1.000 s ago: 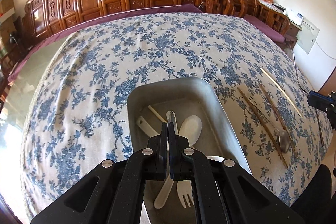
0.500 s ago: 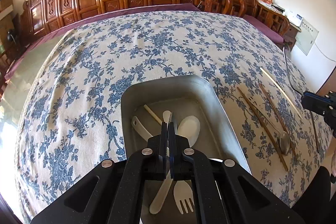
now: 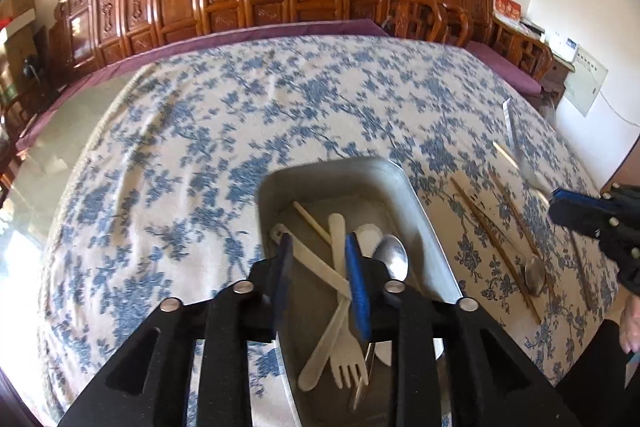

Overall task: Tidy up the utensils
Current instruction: 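Carry the thin utensil over the tray and open the left gripper, then lower the metal fork into the tray and open the right gripper, then grasp a wooden chopstick with the right gripper while the left grasps another chopstick, then carry the chopstick into the tray and open the left gripper while the right carries its chopstick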

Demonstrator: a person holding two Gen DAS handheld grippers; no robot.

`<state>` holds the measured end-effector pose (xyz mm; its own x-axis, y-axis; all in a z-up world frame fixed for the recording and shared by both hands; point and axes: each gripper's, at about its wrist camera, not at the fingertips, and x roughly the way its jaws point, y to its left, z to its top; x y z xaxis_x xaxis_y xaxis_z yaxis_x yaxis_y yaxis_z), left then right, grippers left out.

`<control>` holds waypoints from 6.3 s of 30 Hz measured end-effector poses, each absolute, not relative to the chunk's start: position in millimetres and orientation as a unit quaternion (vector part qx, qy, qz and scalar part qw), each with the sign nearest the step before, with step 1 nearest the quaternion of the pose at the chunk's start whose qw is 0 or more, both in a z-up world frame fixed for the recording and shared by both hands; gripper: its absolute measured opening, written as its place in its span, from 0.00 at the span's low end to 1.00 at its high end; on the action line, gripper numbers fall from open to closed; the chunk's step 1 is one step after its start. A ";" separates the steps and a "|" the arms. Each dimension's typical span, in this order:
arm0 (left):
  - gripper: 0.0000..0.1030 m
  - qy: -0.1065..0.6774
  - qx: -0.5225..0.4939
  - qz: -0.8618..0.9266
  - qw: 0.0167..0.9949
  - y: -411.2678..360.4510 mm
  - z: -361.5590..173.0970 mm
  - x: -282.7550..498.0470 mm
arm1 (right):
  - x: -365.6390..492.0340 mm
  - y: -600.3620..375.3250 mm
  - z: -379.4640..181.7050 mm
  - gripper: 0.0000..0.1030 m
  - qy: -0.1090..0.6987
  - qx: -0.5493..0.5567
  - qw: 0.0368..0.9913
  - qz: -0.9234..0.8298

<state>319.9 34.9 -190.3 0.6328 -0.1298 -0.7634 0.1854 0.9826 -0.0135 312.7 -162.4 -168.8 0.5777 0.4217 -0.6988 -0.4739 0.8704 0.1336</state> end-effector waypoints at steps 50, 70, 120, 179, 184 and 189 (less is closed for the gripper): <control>0.64 0.384 0.016 -0.066 0.921 54.2 -157.6 306.6 | 328.0 -154.8 -186.3 0.10 0.397 -0.005 0.893 0.211; 0.72 0.408 0.067 -0.106 0.904 -51.2 -180.6 288.8 | 358.9 -331.4 -255.8 0.18 0.436 -0.018 0.896 0.078; 0.04 0.491 0.099 -0.123 0.857 -147.0 -260.4 304.0 | 365.1 -338.1 -266.8 0.05 0.444 0.009 0.890 0.102; 0.04 0.424 0.057 -0.062 0.902 -18.8 -183.8 299.3 | 290.8 -209.2 -180.1 0.06 0.334 -0.032 0.913 0.231; 0.04 0.439 0.059 -0.061 0.894 -13.8 -200.5 305.2 | 288.6 -201.9 -183.5 0.06 0.331 -0.058 0.915 0.225; 0.04 0.450 0.062 -0.065 0.888 -12.0 -213.7 303.1 | 291.7 -206.8 -187.7 0.06 0.337 -0.053 0.914 0.220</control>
